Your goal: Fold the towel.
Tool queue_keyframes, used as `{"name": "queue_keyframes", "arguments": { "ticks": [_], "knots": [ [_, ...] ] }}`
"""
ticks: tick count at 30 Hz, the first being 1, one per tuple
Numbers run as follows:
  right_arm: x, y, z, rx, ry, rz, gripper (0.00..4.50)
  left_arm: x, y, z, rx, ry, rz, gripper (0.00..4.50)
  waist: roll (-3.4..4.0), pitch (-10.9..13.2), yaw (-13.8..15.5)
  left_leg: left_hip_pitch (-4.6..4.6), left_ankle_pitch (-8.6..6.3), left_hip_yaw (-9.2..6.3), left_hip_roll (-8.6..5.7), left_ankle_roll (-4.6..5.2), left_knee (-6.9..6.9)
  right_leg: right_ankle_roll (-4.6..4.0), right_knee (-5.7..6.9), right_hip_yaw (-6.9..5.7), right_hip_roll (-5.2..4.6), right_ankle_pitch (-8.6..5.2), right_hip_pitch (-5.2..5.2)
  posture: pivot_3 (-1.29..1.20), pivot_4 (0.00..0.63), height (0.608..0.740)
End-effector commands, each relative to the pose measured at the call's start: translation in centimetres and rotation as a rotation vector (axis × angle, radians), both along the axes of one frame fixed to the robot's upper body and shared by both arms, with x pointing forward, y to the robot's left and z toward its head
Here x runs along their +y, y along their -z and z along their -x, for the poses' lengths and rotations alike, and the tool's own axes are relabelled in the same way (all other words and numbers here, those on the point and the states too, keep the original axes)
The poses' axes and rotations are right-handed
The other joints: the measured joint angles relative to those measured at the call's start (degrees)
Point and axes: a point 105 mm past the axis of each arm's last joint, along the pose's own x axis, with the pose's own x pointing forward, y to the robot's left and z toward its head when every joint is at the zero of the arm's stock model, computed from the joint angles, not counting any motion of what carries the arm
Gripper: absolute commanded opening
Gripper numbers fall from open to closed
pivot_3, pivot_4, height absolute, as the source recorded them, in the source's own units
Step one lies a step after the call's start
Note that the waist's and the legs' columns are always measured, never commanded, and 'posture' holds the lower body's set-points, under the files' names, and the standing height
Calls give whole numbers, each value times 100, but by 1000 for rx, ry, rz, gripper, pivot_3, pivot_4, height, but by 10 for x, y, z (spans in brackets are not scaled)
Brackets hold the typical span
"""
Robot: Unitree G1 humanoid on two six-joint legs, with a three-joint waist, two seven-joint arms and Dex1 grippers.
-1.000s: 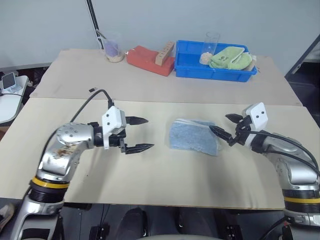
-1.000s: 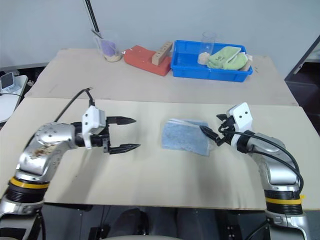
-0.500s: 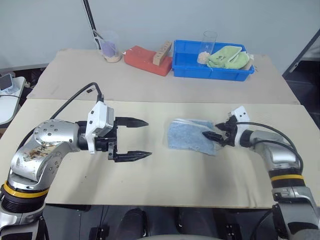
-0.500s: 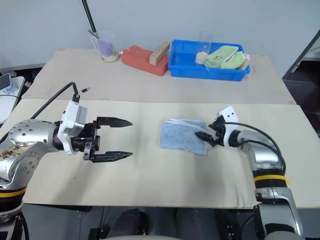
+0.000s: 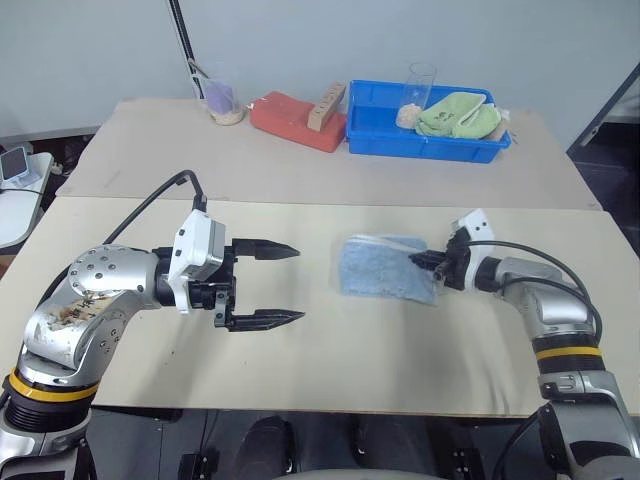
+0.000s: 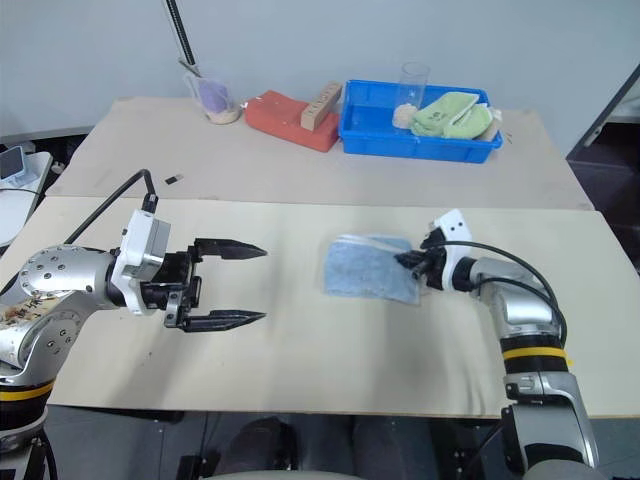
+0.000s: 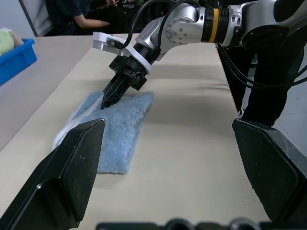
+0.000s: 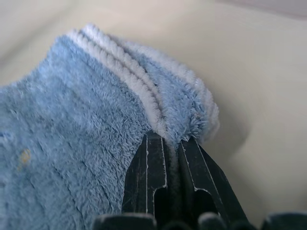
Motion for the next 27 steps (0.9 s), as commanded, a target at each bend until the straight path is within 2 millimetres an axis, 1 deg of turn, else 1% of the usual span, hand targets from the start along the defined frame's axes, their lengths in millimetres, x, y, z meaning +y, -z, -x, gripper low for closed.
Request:
{"name": "queue_keyframes", "arguments": {
  "ticks": [1,3,4,5,6,8,10,11,13,14,15,19,20,22,23,25,27],
  "knots": [
    [-50,-40,-17,-164,262,-47,42,1,-9,-3,-56,-17,16,4500,0,0,9,0,0,1,-1,0,0,0,0,1,-2,0,0,0,150,717],
    [-72,-41,-19,-174,389,-61,42,1,-9,-4,-53,-20,14,4500,0,0,14,-1,0,2,-4,0,0,0,-2,1,-4,0,1,0,150,717],
    [-82,-38,-19,-164,455,-70,42,1,-8,-5,-46,-20,5,4500,0,0,11,-1,0,3,-4,0,0,0,-3,0,-4,0,1,0,150,717],
    [-87,-32,-18,-139,494,-81,42,1,-8,-6,-48,-23,4,4500,0,0,5,-1,0,3,-3,0,-1,0,-3,0,-3,0,1,0,150,717],
    [-89,-28,-17,-121,516,-89,42,1,-8,-6,-50,-25,4,4500,0,0,-5,-1,0,3,-3,0,-1,0,-4,0,-3,0,1,0,150,717],
    [-88,-11,-14,-47,538,-89,42,-1,-9,-9,-56,-33,15,4500,0,0,-17,-2,0,2,-2,0,-2,0,-3,0,-2,0,0,0,150,717],
    [-87,-3,-12,-13,560,-101,42,-1,-8,-10,-56,-36,18,4500,0,0,-51,-2,0,1,0,0,-2,0,-2,1,0,0,0,0,150,717],
    [-87,-2,-13,-11,571,-105,672,-1,-8,-11,-59,-40,19,4500,1,0,-60,-1,0,0,1,0,-2,0,-1,2,1,0,0,0,150,717],
    [-88,-3,-14,-21,591,-108,1112,0,-9,-14,-64,-56,22,4500,6,0,-79,-1,0,0,1,0,-2,0,-1,4,1,0,0,0,150,717],
    [-88,-5,-15,-29,596,-114,1415,1,-9,-15,-66,-65,24,4500,6,0,-84,-1,0,0,0,0,-2,0,0,5,0,0,0,0,150,717],
    [-89,-9,-16,-40,603,-119,1833,1,-8,-16,-65,-75,25,4500,6,0,-92,-1,0,0,0,0,-2,0,0,5,1,0,0,0,150,717],
    [-99,-30,-13,-108,624,-131,3256,12,-5,-23,-74,-160,21,4500,8,1,-110,-2,0,-2,2,0,-2,1,-2,5,0,0,0,0,150,717],
    [-101,-40,-12,-135,611,-129,3534,17,-3,-25,-78,-201,14,4500,9,2,-116,-3,0,-2,5,1,-3,1,-2,5,-1,0,0,0,150,717],
    [-100,-57,-6,-192,552,-90,4267,27,-1,-28,-83,-271,2,4500,15,4,-129,-4,-1,-2,7,1,-3,2,-3,6,-4,0,-1,0,150,717],
    [-98,-63,-4,-216,514,-63,4453,32,0,-29,-89,-304,-7,4500,16,4,-130,-4,-1,-2,7,1,-4,2,-3,6,-4,0,-3,0,150,717],
    [-89,-76,5,-272,393,11,4453,48,9,-31,-52,-398,-50,4500,15,4,-128,-4,-1,-3,9,2,-8,3,-4,5,-4,-1,-4,0,150,717],
    [-75,-84,18,-301,234,76,4453,64,14,-32,-48,-494,-91,4500,15,4,-131,-1,-1,-5,12,2,-12,3,-6,2,-3,-1,-2,0,150,717]
  ]
}}
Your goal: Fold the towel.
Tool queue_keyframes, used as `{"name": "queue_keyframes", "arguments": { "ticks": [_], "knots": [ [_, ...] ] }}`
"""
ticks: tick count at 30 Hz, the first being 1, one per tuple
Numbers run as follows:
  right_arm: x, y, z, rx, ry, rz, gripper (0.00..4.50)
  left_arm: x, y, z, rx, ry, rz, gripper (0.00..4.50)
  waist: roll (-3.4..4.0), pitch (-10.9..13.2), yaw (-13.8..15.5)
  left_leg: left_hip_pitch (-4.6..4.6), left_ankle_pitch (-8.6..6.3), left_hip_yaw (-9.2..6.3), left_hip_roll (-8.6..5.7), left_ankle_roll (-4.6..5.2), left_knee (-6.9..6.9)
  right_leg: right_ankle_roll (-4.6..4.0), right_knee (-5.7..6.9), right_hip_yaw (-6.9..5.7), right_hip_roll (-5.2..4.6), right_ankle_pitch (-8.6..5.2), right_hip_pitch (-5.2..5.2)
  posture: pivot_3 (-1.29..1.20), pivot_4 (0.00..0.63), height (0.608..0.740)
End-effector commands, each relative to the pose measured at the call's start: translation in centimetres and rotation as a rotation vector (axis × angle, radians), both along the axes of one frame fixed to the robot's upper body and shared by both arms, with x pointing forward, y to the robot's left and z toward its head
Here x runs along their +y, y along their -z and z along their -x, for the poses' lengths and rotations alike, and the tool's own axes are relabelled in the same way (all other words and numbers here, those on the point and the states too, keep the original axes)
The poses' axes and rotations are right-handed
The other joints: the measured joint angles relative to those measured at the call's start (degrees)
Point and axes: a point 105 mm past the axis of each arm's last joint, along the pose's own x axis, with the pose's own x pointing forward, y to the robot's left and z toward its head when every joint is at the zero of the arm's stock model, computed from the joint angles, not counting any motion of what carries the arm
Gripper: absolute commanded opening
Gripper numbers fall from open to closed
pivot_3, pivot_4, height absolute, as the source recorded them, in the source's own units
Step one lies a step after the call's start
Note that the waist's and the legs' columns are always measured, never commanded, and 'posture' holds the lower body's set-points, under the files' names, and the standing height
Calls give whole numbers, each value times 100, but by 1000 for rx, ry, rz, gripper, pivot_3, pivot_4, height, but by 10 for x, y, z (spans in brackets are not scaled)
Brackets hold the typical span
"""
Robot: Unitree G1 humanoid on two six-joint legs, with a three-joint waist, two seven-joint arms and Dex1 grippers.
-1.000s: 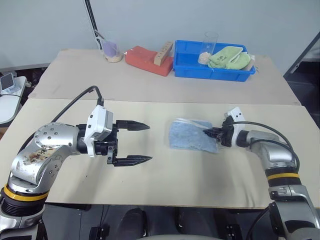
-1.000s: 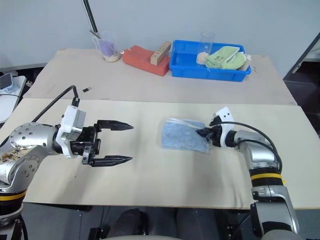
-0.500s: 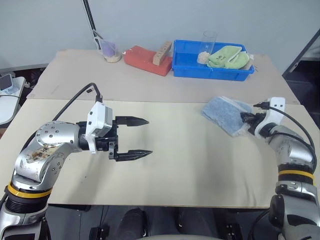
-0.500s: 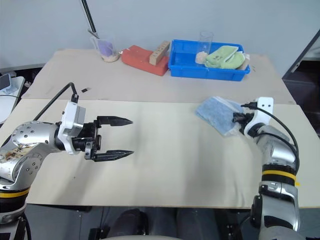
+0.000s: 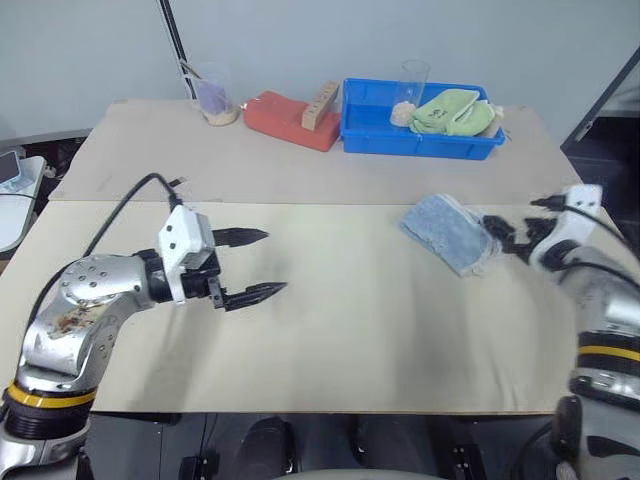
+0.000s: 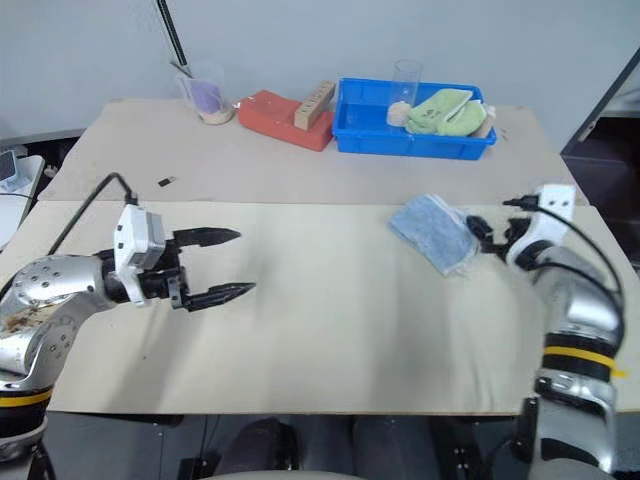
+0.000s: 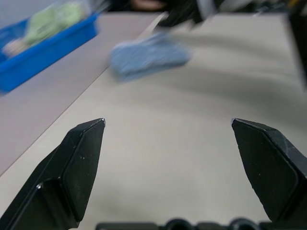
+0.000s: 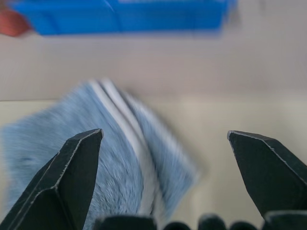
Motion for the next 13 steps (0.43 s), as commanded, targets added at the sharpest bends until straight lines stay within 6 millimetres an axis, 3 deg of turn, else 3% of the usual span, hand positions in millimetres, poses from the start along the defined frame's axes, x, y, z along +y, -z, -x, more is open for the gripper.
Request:
{"name": "queue_keyframes", "arguments": {
  "ticks": [1,3,6,9,13],
  "knots": [
    [37,-25,23,-70,-322,167,4453,29,-3,0,-45,-167,-62,4500,0,0,-2,1,0,1,0,0,-1,0,0,0,0,0,0,0,150,717],
    [54,-18,47,-21,-518,292,4453,49,7,5,-31,-265,-125,4500,0,0,-8,8,0,1,1,0,-17,1,-5,1,-1,-1,1,0,150,717],
    [62,-3,71,72,-681,411,4453,73,23,16,9,-344,-197,4500,-1,0,-8,13,0,4,4,0,-35,1,-11,2,-3,-4,-1,0,150,717],
    [63,4,77,108,-724,436,4453,87,30,23,38,-393,-202,4500,-4,2,15,16,1,11,2,-1,-32,0,-11,2,-9,-5,1,0,150,717],
    [64,5,76,106,-730,440,4453,90,32,26,45,-405,-186,4500,-5,3,75,25,2,20,2,-1,-26,0,-9,3,-10,-6,4,0,150,717]
  ]
}}
